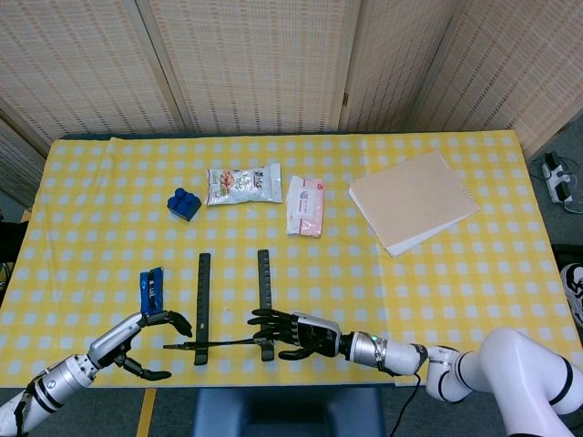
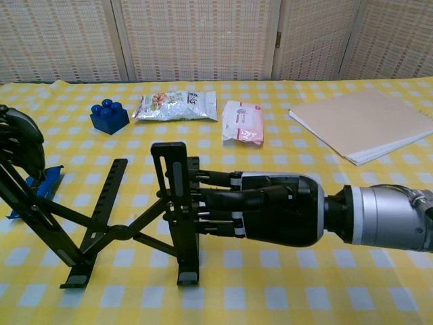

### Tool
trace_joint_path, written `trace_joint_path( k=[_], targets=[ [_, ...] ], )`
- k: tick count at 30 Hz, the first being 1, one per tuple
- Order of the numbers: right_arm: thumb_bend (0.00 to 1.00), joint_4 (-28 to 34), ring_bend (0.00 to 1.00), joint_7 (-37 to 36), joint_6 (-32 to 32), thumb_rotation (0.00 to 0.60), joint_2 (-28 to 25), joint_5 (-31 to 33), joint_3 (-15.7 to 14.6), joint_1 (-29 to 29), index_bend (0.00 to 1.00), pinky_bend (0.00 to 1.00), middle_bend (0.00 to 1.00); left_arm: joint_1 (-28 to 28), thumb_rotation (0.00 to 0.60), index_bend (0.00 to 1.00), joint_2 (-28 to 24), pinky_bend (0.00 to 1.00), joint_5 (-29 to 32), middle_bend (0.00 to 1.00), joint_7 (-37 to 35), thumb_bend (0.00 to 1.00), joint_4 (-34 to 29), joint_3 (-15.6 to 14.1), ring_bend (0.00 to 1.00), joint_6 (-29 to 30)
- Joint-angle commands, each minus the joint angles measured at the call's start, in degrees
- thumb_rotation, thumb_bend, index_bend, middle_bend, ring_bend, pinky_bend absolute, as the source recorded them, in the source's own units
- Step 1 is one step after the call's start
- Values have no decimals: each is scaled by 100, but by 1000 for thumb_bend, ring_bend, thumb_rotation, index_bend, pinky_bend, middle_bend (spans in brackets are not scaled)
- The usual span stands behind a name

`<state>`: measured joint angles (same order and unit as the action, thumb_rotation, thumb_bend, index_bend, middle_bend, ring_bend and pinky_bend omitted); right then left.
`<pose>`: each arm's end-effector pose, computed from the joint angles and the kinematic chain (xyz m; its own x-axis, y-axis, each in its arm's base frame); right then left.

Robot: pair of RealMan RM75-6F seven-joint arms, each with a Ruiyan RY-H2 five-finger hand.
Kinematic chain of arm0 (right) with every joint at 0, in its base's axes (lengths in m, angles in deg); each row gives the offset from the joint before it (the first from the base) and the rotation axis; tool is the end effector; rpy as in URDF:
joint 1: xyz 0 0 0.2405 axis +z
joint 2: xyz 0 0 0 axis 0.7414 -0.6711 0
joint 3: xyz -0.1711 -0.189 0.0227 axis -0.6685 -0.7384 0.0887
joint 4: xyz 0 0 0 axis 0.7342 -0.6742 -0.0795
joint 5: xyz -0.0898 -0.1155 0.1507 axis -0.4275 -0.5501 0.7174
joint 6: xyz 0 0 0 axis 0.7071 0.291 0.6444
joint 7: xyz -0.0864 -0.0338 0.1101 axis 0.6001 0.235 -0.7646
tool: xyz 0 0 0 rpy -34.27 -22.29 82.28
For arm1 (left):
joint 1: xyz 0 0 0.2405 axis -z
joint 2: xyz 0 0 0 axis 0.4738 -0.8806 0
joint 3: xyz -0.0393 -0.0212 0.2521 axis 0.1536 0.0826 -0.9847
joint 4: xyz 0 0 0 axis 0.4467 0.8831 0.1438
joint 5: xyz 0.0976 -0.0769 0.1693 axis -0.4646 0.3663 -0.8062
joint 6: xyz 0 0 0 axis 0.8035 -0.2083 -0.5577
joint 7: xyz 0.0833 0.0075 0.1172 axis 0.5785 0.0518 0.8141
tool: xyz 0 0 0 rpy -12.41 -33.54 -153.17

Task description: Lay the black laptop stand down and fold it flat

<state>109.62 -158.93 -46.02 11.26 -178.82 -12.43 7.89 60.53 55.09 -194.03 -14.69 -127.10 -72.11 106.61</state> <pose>-0.1244 -0.2650 -0.0789 -0.5707 -0.7848 -0.2418 -0.4640 0.5511 -0.6936 -0.2331 0.2202 0.0970 -0.3094 0.7354 0.6028 0.7806 -0.1656 0.6027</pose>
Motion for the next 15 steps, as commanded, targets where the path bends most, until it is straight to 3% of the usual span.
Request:
trace_joint_path(
  k=[1,6,15],
  targets=[
    [337,90,124,577,84,600,-63,16,35,2,0,42,80,-13,598,342,19,313,51,407,39,183,21,38,368,11],
    [336,533,123,1834,316,600,-309,142,195,42,0,42,80,-109,593,340,131,315,270,406,630,184,172,227,336,-13],
    [336,1469,123,2574,247,600,-852,235,398,66,0,43,80,-335,596,289,366,338,575,388,2371,184,354,496,302,-195]
  ],
)
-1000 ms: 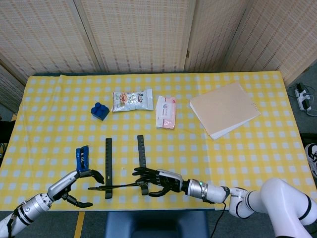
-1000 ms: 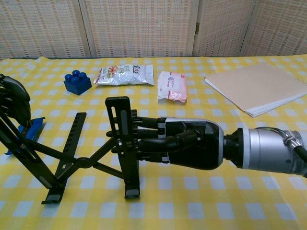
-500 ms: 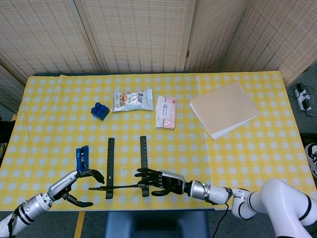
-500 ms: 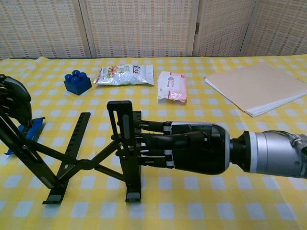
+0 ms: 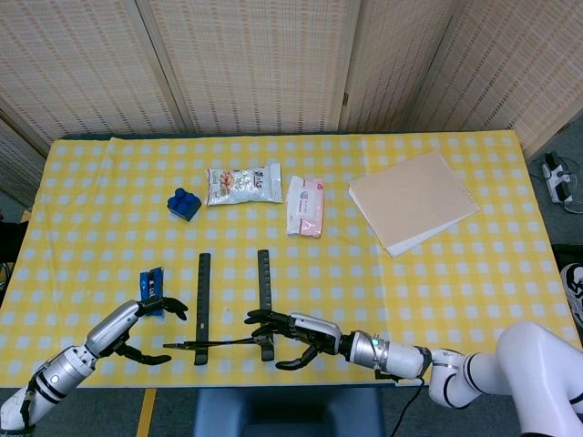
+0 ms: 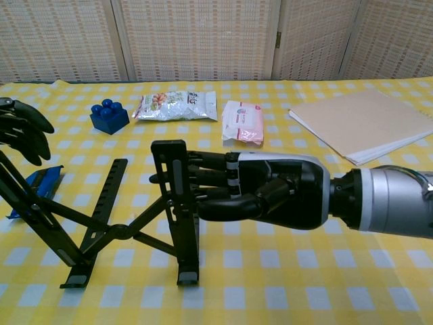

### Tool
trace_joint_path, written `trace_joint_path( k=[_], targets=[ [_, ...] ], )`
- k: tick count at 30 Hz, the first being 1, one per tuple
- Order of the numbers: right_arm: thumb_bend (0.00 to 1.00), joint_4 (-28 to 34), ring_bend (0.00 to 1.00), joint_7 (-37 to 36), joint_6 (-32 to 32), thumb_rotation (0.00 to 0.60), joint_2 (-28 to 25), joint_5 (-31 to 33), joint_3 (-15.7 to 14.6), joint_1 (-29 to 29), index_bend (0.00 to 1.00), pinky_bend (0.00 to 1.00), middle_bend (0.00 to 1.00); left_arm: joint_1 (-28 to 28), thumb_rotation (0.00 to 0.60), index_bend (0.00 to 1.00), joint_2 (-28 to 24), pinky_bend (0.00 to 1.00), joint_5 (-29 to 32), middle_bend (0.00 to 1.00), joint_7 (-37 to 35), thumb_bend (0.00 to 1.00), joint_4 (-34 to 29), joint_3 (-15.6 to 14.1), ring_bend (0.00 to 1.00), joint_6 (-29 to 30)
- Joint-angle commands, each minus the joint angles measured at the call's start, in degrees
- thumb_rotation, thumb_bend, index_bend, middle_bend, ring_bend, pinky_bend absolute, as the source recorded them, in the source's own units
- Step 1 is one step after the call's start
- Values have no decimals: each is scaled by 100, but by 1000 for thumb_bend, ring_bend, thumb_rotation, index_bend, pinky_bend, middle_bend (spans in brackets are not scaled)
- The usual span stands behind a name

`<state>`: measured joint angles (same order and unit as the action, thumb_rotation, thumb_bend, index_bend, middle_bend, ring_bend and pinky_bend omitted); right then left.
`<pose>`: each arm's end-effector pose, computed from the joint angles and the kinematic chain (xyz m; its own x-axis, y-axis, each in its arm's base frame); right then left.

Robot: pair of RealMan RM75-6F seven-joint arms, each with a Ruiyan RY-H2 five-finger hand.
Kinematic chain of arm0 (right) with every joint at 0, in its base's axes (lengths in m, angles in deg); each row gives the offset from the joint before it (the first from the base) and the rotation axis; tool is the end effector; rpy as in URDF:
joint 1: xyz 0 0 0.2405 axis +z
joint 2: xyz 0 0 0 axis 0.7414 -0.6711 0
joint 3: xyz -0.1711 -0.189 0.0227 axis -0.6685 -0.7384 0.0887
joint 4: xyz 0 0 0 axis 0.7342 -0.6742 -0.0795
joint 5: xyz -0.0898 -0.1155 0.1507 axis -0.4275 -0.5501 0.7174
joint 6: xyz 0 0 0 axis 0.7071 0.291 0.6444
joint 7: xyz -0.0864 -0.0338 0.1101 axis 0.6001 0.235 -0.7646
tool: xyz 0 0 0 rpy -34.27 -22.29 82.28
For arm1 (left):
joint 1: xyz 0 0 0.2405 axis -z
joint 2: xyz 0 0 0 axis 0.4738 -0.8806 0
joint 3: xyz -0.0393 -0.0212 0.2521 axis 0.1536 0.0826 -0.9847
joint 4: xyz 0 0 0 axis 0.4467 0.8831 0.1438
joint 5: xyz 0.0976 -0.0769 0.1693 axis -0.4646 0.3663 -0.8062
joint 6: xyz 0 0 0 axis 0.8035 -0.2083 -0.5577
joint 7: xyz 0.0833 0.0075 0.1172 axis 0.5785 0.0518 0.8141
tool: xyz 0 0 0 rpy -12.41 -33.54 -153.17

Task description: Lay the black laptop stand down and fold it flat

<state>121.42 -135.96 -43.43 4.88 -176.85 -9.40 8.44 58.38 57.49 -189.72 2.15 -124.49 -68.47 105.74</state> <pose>-0.1049 -0.2595 -0.0544 -0.4250 -0.9051 -0.0127 -0.5928 0.2889 -0.7517 -0.2426 0.2340 0.0936 -0.1273 0.5881 0.7987 0.8553 -0.3426 0.3887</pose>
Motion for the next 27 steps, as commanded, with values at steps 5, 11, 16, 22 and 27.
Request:
trace_joint_path(
  k=[5,11,16,22,27],
  targets=[
    [336,609,123,680,-23,600,-453,47,158,4,0,42,80,-148,600,288,168,338,150,382,1231,185,82,110,294,-315],
    [336,848,124,1100,39,600,-686,204,245,-63,0,43,80,-164,600,302,285,338,290,382,1786,186,78,129,294,-655],
    [336,860,124,1306,109,600,-744,386,308,-172,0,42,80,-255,600,345,523,336,428,382,2412,186,147,177,294,-838],
    [336,782,124,1378,137,600,-713,412,337,-280,0,43,80,-422,600,427,822,331,626,382,2879,186,124,252,298,-901],
    [336,716,124,1346,129,600,-664,417,357,-370,0,42,80,-481,600,446,1021,328,661,382,2921,187,104,259,313,-954]
  ],
)
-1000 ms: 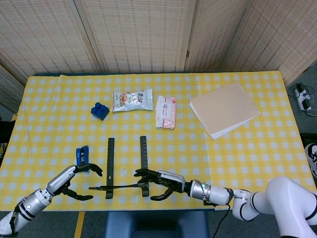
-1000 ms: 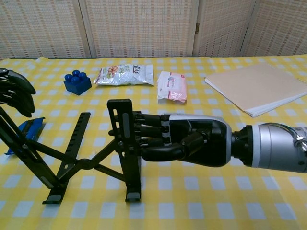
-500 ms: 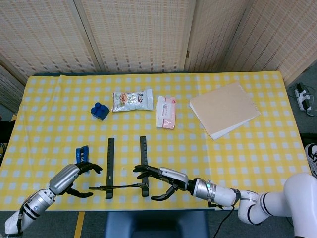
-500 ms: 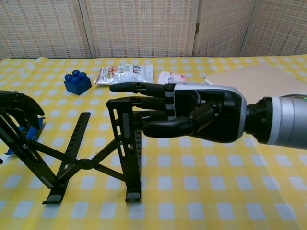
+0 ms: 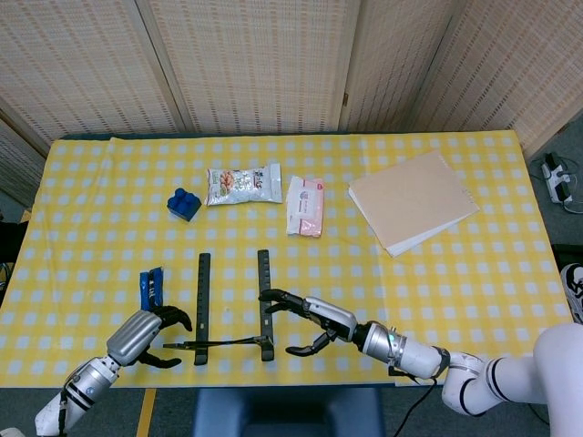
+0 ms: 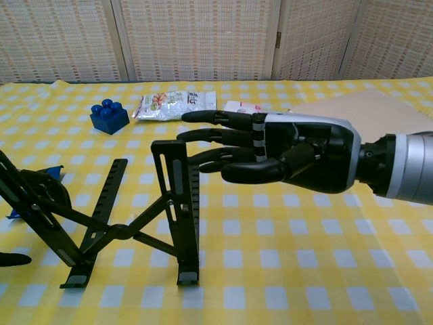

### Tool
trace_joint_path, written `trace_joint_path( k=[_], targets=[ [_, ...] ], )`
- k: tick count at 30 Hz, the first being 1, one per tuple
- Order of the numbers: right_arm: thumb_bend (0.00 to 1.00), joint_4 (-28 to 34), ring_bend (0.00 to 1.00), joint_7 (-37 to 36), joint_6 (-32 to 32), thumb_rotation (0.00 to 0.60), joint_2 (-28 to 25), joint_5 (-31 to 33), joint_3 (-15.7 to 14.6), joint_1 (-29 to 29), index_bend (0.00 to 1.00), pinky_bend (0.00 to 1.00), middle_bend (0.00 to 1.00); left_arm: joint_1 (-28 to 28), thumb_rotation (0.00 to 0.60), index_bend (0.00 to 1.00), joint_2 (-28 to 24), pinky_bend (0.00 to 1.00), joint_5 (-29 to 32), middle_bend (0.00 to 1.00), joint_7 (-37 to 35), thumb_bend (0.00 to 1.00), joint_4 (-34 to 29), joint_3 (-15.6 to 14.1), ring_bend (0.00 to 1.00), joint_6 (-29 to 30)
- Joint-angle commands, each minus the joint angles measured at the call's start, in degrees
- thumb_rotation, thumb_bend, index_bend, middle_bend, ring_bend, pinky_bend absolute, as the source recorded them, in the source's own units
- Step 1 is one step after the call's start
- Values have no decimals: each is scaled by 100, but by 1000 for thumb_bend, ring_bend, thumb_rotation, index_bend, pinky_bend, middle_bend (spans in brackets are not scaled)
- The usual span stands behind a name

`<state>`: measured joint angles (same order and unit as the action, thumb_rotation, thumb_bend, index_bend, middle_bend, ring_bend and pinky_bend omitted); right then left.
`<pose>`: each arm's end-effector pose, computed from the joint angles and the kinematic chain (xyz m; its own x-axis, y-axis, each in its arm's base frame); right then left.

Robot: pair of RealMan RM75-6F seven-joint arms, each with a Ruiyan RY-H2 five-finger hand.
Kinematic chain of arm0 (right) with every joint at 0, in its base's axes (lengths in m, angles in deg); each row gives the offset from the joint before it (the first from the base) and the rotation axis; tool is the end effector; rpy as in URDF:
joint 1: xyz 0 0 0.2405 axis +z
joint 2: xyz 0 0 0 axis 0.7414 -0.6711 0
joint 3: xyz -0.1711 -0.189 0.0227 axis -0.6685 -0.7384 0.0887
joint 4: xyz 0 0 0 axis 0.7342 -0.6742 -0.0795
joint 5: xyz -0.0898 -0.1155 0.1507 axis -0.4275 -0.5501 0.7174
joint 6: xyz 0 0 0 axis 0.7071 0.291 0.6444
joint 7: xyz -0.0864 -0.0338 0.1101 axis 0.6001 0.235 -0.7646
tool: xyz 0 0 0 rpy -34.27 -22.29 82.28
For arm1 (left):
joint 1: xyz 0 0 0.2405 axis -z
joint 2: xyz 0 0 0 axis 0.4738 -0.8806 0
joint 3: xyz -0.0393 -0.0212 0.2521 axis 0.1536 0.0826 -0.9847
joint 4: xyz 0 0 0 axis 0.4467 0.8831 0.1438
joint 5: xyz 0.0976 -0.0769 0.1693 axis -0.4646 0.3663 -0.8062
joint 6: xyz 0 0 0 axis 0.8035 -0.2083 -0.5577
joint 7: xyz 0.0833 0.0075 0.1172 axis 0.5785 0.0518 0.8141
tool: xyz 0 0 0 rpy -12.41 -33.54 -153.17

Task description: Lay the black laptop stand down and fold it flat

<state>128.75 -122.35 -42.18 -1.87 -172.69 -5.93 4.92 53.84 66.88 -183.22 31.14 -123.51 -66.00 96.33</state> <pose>-0.1109 -0.2691 -0.0216 -0.4245 -0.8854 0.1894 -0.6330 0.1406 -0.7613 -0.2566 0.2179 0.0318 0.1670 0.4844 0.8588 0.9198 -0.3903 0.0413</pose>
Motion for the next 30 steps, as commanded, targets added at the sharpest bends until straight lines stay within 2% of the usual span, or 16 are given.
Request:
trace_joint_path(
  k=[1,7,12,15,25,30],
  targets=[
    [336,-27,124,-18,9,600,16,3,16,-26,0,42,80,-32,600,455,130,329,15,382,29,190,19,22,323,-20],
    [336,-55,123,-49,23,600,24,-43,20,-78,0,43,80,-43,600,440,427,356,80,399,-188,248,132,72,367,-108],
    [336,-80,124,-77,25,600,8,-56,28,-121,0,42,80,104,600,365,426,373,-86,399,-1109,296,162,-91,376,-266],
    [336,-104,124,-105,39,600,12,-69,28,-137,0,42,80,142,600,359,418,375,-190,402,-1422,309,213,-152,395,-227],
    [336,-204,124,-218,34,600,53,-144,12,-182,0,43,80,9,600,383,447,394,-214,436,-1248,319,139,-237,433,-90],
    [336,-239,124,-250,7,600,58,-181,9,-202,0,43,80,19,600,312,365,410,-210,429,-1532,319,-12,-302,397,-108]
  ],
)
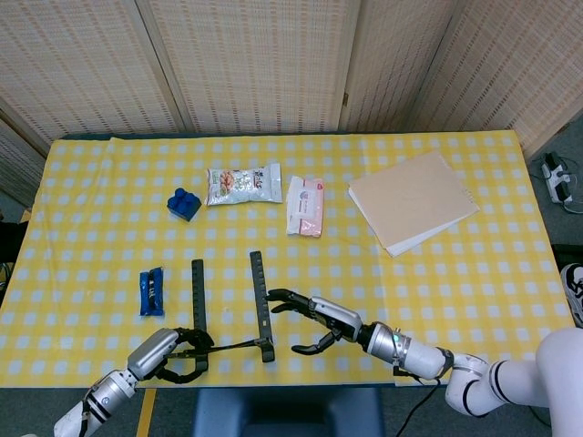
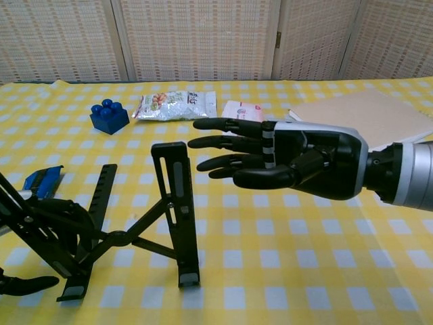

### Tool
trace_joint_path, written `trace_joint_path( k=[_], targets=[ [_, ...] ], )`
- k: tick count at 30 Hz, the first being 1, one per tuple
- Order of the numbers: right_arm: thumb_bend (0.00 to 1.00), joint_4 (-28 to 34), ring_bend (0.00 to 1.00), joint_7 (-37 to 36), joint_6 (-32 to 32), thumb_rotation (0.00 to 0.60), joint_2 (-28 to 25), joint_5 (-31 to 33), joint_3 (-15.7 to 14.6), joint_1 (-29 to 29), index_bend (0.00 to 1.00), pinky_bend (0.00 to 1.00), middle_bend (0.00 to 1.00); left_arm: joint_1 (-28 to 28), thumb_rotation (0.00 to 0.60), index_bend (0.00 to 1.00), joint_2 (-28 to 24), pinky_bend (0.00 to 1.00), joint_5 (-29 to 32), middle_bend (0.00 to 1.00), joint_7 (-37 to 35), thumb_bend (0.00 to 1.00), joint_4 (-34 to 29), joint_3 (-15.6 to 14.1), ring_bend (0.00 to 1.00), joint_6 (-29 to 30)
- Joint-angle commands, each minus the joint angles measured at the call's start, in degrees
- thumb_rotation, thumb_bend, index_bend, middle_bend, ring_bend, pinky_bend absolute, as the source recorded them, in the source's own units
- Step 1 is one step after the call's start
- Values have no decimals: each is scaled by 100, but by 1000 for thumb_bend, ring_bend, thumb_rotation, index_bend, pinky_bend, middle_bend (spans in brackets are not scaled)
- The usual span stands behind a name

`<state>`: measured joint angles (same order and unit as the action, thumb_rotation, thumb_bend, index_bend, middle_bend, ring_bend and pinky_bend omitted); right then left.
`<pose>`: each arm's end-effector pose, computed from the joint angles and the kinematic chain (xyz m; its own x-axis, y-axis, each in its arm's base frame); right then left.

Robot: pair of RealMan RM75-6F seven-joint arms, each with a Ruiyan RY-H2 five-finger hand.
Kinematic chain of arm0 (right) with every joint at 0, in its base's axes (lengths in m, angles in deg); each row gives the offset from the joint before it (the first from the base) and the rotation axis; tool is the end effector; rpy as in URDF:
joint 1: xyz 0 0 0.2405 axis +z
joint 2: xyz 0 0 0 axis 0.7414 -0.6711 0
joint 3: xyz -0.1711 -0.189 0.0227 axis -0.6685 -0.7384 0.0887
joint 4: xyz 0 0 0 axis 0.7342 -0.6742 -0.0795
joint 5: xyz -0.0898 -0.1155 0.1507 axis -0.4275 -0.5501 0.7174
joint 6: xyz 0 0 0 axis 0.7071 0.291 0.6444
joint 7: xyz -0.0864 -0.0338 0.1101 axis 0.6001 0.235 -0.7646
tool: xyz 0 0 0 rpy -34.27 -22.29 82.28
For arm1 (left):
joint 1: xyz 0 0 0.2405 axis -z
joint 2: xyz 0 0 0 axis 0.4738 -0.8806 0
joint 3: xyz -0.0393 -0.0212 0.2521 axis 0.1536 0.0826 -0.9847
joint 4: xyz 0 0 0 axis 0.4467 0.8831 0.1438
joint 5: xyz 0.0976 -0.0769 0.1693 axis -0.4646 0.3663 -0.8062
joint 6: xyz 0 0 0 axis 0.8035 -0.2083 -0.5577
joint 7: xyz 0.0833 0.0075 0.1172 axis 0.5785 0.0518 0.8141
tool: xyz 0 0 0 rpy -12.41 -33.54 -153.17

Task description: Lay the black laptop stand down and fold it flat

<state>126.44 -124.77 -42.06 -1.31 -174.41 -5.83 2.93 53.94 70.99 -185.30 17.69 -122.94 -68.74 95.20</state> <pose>-0.1235 -0.2686 -0.0239 -0.4461 -0.8767 0.1799 -0.6303 0.1650 -0.7586 -0.2482 0.1970 0.0024 -0.0583 0.6413 0.7651 0.9206 -0.2619 0.2896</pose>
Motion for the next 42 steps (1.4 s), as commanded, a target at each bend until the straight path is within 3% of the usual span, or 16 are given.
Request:
trace_joint_path(
  k=[1,6,20,27,30,35,42],
  targets=[
    [336,-11,124,-13,-12,600,2,-17,-4,-8,0,43,80,1,600,290,-51,411,6,418,-244,320,-69,-17,375,39],
    [336,-27,124,-41,-41,600,-4,-46,-6,-22,0,43,80,-81,600,270,-58,412,101,396,-66,323,4,88,350,175],
    [336,-3,124,-35,-95,600,-54,-68,-4,-62,0,43,80,-221,600,415,240,435,177,396,1928,325,445,621,369,544],
    [336,28,124,5,-103,600,-75,-62,0,-87,0,42,80,-114,600,473,231,428,35,398,2259,324,495,724,373,607],
    [336,40,124,12,-109,600,-89,-62,3,-95,0,43,80,-128,600,431,260,428,160,401,2470,324,497,818,371,584],
    [336,61,124,14,-125,600,-115,-79,-8,-109,0,43,80,-82,600,333,147,382,472,365,2525,322,300,958,279,354],
    [336,76,124,32,-146,600,-121,-79,0,-135,0,43,80,-89,600,122,-66,185,792,165,2757,321,-16,1068,85,173]
  ],
)
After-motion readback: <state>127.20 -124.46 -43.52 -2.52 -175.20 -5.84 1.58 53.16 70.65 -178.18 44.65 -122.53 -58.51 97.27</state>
